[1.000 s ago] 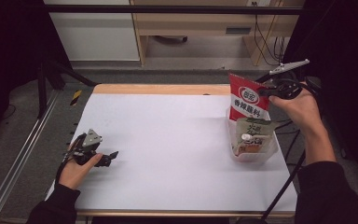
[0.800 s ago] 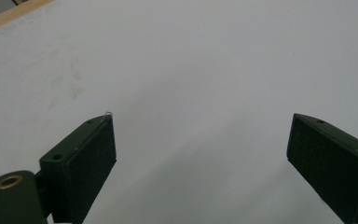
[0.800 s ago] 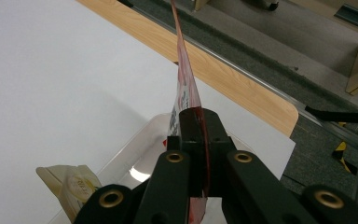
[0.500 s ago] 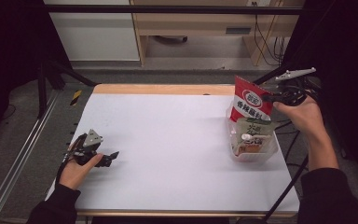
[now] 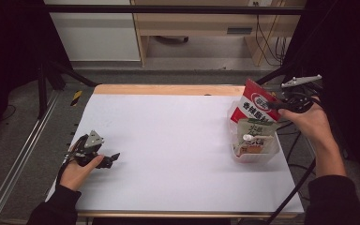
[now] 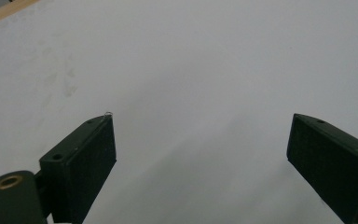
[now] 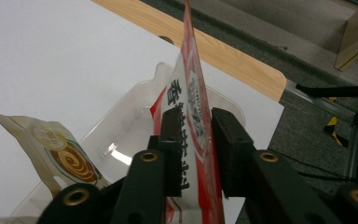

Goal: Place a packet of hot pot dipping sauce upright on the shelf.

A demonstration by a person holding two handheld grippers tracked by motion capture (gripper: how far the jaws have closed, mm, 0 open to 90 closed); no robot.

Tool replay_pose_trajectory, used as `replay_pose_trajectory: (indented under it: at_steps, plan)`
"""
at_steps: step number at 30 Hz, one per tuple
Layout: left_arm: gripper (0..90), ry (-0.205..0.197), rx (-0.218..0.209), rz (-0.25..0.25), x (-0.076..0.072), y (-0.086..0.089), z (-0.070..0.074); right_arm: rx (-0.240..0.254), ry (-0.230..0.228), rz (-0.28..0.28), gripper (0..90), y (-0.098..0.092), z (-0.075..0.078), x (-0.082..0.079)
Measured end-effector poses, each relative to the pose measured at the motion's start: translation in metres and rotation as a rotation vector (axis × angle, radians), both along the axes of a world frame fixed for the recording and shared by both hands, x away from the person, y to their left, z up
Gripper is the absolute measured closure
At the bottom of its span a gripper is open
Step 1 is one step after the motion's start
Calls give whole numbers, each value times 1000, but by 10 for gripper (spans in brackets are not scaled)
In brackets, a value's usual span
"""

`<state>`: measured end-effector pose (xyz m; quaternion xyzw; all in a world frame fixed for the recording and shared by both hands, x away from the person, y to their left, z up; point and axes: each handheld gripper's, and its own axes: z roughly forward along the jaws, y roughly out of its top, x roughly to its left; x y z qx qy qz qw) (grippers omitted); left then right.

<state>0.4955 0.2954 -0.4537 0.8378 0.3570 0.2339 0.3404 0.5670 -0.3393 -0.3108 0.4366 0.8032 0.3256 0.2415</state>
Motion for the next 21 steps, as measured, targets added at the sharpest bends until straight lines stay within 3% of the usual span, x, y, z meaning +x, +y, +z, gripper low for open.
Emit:
replay_pose_trajectory:
  at_steps: [6, 11, 16, 21]
  plan:
    - [77, 0, -2, -1, 0, 0, 0, -18, -21, -14, 440, 7, 1, -2]
    - [77, -1, -4, 1, 0, 1, 1, -28, -126, -53, 273, 11, 12, -8]
    - [77, -1, -2, -2, 0, 0, 0, -22, -200, -62, 223, 21, 27, -21]
    - [77, 0, 4, -4, 0, 0, 1, -22, -252, -25, 210, 42, 36, -37]
